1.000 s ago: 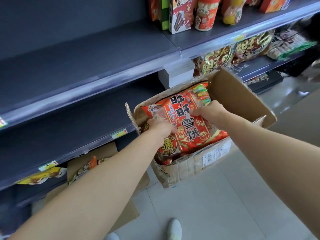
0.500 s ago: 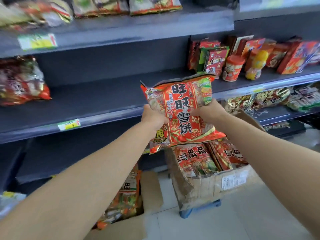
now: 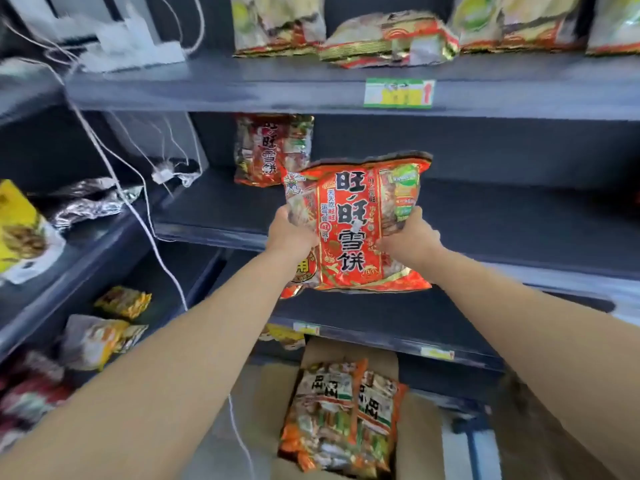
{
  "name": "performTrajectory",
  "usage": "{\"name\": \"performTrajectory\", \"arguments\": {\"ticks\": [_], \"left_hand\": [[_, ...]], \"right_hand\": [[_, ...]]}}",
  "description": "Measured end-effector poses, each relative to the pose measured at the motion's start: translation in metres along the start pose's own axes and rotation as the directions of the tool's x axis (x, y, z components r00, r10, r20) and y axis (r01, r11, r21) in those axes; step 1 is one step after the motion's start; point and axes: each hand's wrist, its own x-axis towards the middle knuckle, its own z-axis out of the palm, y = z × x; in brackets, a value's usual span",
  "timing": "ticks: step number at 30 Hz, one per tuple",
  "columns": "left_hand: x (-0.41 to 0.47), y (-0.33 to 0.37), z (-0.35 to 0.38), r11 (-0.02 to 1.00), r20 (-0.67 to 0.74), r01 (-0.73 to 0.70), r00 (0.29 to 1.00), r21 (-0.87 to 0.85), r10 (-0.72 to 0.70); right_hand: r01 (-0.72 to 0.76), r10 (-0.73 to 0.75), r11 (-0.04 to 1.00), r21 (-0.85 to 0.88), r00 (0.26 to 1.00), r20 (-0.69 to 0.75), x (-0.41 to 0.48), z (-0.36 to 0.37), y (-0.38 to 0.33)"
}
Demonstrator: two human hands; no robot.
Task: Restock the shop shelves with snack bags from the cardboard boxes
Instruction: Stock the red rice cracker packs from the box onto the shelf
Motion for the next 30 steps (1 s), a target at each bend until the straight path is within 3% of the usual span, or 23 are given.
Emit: {"name": "performTrajectory", "arguments": {"ticks": [4,9,13,19,23,30], "left_hand": [[0.064,-0.015,-0.056,0.998,-0.124,-0.068,0.990,-0.005,0.067],[0.141,-0.021,-0.102,0.991,-0.171,-0.133,0.977,0.001,0.132],[0.194,-0.019,-0.123,0.981,-0.149,-0.188,0.972,-0.035,0.181],[0.262,-0.038,-0.127,0.994,-0.099,-0.103,0.989,0.041,0.107],[0.279,-0.044,-0.125,0.992,-0.017,-0.112,0.994,-0.058,0.112],[0.317,-0.034,-0.121,0.993,-0.048,-0.116,0.992,-0.016,0.115]], "right_hand": [[0.055,-0.054,0.997,0.062,0.998,-0.023,0.038,0.068,-0.049],[0.096,-0.088,0.989,0.112,0.994,-0.069,0.077,0.126,-0.098],[0.132,-0.119,0.984,0.120,0.987,-0.109,0.111,0.156,-0.129],[0.101,-0.094,0.991,0.083,0.992,-0.080,0.157,0.190,-0.150],[0.033,-0.026,0.992,0.120,0.998,-0.054,0.178,0.207,-0.144],[-0.012,0.015,0.995,0.097,0.999,-0.028,0.199,0.215,-0.159]]}}
